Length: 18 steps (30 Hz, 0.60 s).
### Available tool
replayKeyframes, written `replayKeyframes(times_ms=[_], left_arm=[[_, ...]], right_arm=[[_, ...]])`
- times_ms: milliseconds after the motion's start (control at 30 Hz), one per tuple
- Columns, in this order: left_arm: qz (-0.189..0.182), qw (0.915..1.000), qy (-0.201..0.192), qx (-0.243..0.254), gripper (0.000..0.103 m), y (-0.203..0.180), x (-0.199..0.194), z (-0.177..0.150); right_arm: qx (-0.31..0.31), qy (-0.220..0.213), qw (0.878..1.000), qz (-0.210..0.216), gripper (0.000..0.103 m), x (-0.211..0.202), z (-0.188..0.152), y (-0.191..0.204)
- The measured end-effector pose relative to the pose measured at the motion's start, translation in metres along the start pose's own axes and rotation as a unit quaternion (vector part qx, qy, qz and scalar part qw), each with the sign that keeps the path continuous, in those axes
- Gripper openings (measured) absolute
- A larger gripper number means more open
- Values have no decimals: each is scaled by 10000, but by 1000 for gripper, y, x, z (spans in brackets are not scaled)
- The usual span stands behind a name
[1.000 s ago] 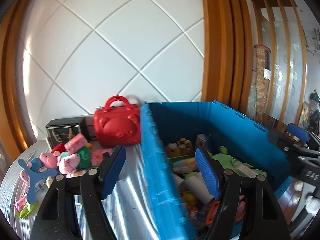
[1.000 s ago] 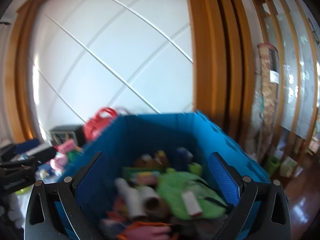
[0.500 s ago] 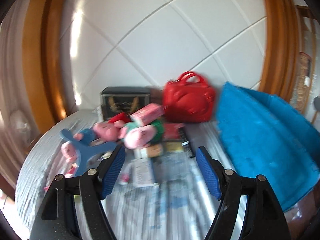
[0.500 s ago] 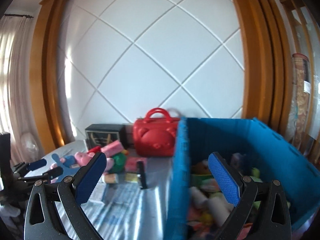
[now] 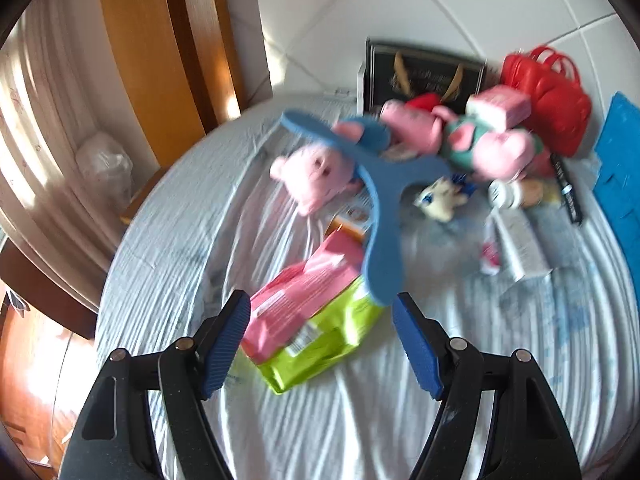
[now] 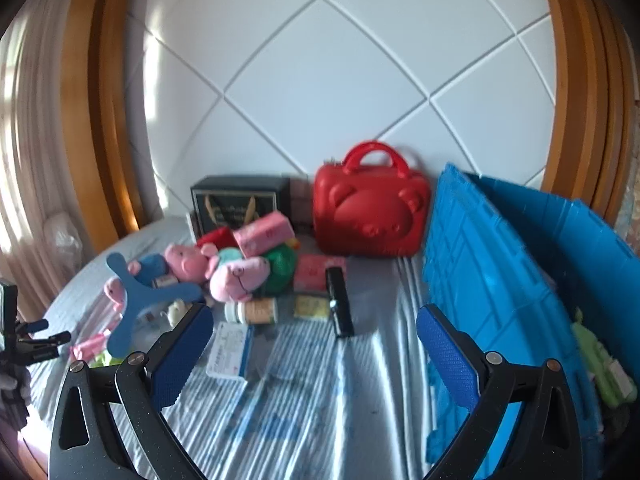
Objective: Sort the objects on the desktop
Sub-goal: 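Withdraw both grippers from the bin back to the pile, then grasp the pink wipes pack with the left gripper while the right grasps the paracetamol box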
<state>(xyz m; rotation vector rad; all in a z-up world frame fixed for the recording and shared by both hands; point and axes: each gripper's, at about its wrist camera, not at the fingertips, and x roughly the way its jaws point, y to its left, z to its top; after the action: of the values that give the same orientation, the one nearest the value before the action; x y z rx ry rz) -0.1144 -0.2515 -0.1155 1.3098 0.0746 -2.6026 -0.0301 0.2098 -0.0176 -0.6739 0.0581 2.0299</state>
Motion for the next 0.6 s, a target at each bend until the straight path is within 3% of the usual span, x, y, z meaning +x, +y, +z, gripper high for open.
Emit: replayKeyframes(times_ms=[233, 433, 500, 567, 600], left_arm=[[-499, 9936, 868, 515, 73, 15, 86, -6], [-436, 9894, 1170, 741, 73, 18, 126, 0], [-567, 9890, 1210, 633, 81, 22, 133, 3], [-567, 9891, 1263, 494, 103, 27, 142, 3], [-634, 9887, 1295, 416, 103, 28, 147, 2]], right_arm=[[76, 972, 9952, -79, 103, 84, -22, 6], [182, 1829, 9829, 68, 103, 149, -48, 22], [114, 2108, 9773, 195, 103, 174, -58, 36], [55, 2398, 9702, 333, 103, 194, -65, 48], [29, 2559, 9657, 430, 103, 208, -71, 56]])
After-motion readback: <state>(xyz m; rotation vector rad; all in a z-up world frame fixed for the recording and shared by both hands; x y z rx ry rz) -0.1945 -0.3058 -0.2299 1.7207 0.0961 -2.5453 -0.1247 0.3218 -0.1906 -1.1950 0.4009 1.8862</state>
